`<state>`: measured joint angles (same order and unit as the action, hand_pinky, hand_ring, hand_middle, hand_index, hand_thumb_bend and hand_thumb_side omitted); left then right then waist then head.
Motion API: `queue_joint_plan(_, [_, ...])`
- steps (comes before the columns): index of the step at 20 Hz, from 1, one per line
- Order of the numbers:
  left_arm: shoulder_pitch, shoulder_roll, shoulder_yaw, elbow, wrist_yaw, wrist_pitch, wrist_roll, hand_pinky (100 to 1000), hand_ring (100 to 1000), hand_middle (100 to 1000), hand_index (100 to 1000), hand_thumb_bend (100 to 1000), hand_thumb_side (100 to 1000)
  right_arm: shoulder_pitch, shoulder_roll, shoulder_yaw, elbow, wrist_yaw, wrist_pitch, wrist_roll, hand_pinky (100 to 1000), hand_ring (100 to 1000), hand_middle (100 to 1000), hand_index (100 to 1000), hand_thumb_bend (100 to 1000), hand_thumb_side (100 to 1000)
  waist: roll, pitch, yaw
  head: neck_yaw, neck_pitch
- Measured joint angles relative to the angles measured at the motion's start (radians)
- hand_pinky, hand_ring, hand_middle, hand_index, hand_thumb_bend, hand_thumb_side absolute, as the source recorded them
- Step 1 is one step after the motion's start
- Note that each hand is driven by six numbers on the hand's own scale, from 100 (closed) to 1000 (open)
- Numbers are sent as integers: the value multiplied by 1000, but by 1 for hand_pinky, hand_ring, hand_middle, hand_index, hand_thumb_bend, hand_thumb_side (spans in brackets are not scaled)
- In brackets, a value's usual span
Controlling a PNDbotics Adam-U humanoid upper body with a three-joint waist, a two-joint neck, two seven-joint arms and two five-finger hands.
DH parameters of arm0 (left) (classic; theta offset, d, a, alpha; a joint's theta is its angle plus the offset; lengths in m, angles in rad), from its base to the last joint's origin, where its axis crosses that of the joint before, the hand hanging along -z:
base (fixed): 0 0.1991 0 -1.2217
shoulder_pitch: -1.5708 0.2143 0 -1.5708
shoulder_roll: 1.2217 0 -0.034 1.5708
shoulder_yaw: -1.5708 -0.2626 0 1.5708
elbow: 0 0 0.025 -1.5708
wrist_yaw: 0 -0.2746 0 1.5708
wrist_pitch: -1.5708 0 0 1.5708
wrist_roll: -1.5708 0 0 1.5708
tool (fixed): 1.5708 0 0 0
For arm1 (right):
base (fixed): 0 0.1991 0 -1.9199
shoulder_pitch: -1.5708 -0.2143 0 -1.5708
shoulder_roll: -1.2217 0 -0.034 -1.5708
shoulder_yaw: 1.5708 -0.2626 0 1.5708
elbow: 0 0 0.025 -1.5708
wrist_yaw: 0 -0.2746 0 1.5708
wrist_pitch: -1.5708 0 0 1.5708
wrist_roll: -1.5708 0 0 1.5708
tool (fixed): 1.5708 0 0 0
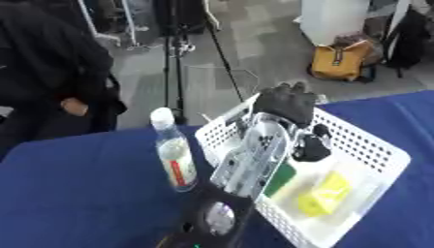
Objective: Pick up objects on the table and place them in the box.
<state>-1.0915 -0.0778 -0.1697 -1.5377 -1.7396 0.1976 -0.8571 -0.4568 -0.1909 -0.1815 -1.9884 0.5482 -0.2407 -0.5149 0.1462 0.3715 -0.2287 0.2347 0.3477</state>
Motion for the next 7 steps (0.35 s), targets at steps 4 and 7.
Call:
queue_joint_plan(4, [-3, 7, 1, -36, 14, 4, 36, 853, 944, 950, 1000, 100, 741, 0, 1, 1, 0, -1, 0, 0, 624, 508, 490, 589, 100, 755, -3, 0, 1, -1, 0])
queue_joint_plan(7, [-8, 16, 7, -105, 32, 32, 134, 820, 890, 889, 1000, 100, 836, 0, 1, 3, 0, -3, 0, 0, 625, 508, 490, 589, 100, 755, -6, 0, 3, -3, -1])
